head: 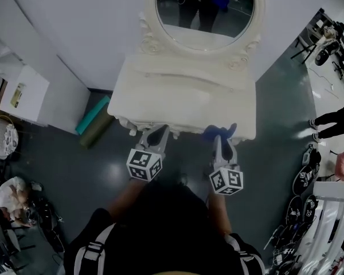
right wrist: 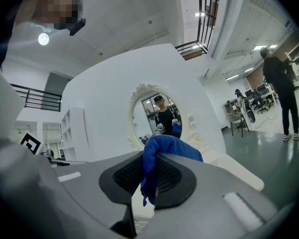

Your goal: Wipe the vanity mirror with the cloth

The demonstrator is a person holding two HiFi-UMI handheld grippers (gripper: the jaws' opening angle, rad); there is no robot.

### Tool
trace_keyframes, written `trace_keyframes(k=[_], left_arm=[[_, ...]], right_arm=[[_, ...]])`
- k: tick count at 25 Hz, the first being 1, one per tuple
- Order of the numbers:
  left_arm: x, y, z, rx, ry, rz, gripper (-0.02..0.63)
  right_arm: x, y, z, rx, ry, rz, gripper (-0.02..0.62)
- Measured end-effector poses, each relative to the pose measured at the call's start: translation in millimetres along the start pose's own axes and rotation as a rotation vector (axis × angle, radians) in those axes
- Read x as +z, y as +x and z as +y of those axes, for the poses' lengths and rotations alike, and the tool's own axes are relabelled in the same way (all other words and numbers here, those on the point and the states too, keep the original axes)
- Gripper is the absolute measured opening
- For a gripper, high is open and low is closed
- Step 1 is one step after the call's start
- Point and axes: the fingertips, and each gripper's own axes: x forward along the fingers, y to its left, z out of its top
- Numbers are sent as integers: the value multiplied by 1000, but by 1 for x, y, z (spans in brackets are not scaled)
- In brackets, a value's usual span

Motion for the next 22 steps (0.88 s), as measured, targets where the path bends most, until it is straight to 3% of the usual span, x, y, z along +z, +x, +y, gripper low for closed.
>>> trace_keyframes(k=[13,22], left_arm=[[-4,25,-45,65,24,1,6],[19,50,-32,78,68,-6,6]], right_arm=[[14,8,-41,82,-28,6,38],[26,42,-40,86,-31,-13,39]])
